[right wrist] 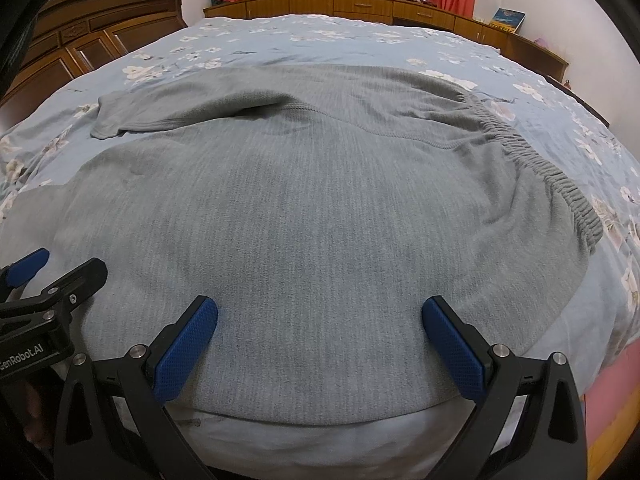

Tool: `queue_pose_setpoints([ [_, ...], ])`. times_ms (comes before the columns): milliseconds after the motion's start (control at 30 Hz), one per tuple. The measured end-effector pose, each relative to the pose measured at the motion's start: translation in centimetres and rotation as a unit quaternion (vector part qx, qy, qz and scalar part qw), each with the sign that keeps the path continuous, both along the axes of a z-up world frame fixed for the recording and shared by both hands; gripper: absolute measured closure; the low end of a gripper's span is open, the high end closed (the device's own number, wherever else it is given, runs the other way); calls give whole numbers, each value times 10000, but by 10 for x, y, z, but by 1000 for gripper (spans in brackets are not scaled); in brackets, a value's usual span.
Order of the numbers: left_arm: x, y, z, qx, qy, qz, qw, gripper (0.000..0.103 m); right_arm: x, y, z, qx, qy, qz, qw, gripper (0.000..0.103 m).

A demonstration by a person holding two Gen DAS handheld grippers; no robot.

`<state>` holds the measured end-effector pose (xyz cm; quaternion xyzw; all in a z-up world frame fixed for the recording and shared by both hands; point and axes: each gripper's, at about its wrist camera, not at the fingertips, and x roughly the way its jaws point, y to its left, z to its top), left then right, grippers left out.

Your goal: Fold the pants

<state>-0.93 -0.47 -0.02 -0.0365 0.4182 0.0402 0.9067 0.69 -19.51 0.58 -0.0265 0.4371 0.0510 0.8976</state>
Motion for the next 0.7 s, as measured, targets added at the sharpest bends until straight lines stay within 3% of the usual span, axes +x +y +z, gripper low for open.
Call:
queue_pose_setpoints([
  [700,-1,0,0,37,-70,-6,10000,0,0,0,0,-3,-16,1,10000,0],
])
